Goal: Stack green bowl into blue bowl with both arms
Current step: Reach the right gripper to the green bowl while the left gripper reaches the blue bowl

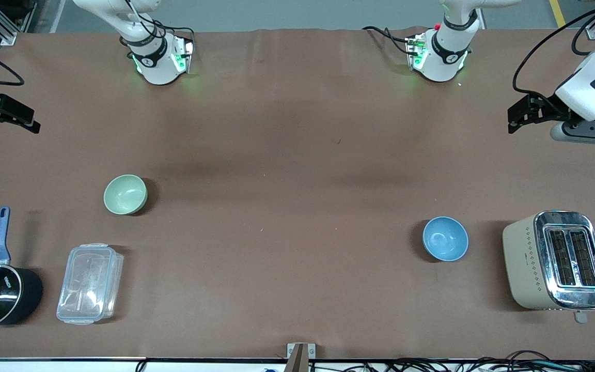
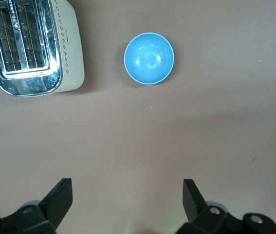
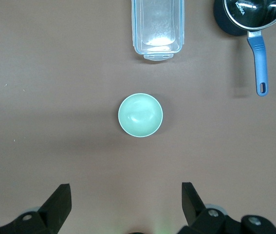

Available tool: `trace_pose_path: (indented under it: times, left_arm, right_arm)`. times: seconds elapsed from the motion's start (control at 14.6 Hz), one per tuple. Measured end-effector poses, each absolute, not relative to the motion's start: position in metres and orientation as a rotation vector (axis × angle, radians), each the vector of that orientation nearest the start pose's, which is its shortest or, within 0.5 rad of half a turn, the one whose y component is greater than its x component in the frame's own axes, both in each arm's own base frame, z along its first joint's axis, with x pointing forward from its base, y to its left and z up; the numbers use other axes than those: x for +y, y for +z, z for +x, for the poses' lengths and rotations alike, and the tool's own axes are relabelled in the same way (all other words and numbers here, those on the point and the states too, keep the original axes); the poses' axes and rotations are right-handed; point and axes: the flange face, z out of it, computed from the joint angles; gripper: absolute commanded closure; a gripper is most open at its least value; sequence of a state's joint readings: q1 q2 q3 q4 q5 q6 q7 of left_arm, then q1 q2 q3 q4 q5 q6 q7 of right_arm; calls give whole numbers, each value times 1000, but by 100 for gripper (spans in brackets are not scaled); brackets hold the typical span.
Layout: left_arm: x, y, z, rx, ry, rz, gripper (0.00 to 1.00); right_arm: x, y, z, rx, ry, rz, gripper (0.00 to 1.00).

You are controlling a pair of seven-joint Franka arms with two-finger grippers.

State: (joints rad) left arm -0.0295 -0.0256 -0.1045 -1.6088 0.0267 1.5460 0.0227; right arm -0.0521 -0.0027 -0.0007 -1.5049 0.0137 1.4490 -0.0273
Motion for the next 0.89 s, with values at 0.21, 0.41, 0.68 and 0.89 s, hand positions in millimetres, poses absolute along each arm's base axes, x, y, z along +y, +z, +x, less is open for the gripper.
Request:
trace_pose_path:
  times: [0.21, 0.41, 0.68, 0.89]
  left_arm:
    - [-70, 619, 539, 240, 53, -3101, 0]
    - [-65, 612, 543, 228, 73, -3102, 0]
    - [-58, 515, 599, 210, 203, -3113, 0]
    - [-59, 395, 651, 207, 215, -3134, 0]
  right_arm:
    - [-27, 646, 541, 38, 82, -3125, 0]
    - [-27, 646, 541, 38, 82, -3125, 0]
    - [-28, 644, 541, 41, 86, -3125, 0]
    - [-57, 603, 548, 109, 106, -3122, 0]
